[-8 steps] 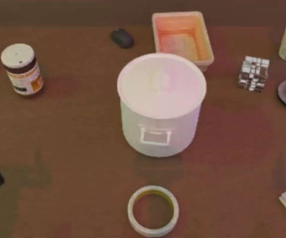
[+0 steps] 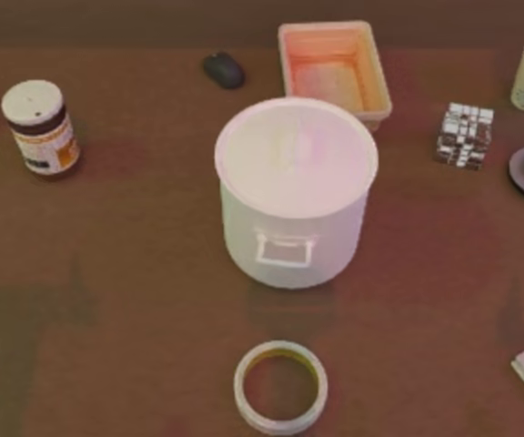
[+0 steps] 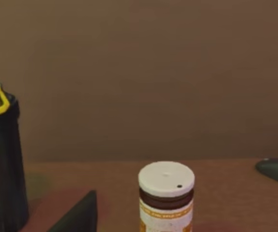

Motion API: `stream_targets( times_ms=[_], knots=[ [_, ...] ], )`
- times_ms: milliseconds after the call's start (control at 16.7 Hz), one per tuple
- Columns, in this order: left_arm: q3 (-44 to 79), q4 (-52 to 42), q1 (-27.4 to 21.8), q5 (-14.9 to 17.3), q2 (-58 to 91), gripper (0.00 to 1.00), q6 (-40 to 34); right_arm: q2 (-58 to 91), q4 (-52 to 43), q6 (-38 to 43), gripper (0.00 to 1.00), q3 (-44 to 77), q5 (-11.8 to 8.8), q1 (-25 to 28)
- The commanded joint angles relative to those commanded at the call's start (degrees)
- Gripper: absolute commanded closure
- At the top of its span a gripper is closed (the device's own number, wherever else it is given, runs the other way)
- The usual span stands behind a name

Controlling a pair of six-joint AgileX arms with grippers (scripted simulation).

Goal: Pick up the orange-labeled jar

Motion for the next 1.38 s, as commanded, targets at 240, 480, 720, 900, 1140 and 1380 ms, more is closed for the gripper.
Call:
stream_targets(
  times_ms=[240, 480, 720, 900, 1140, 1380],
  knots=[
    [15.5, -7.2, -0.6, 1.6, 12.0, 0.0, 2.2, 0.0, 0.0, 0.0, 0.0, 0.0, 0.0, 0.0],
    [34.5, -18.1, -1.2, 3.1, 29.8, 0.0, 4.9, 0.0, 0.0, 0.0, 0.0, 0.0, 0.0, 0.0],
    [55.3, -31.8, -1.6, 4.3, 52.1, 0.0, 7.9, 0.0, 0.0, 0.0, 0.0, 0.0, 0.0, 0.0],
    [71.4, -43.0, -1.7, 4.8, 70.4, 0.0, 10.1, 0.0, 0.0, 0.0, 0.0, 0.0, 0.0, 0.0],
    [92.8, -57.7, -1.6, 4.9, 94.9, 0.0, 12.8, 0.0, 0.0, 0.0, 0.0, 0.0, 0.0, 0.0],
    [113.4, -70.4, -1.2, 4.3, 117.0, 0.0, 15.1, 0.0, 0.0, 0.0, 0.0, 0.0, 0.0, 0.0]
  ],
)
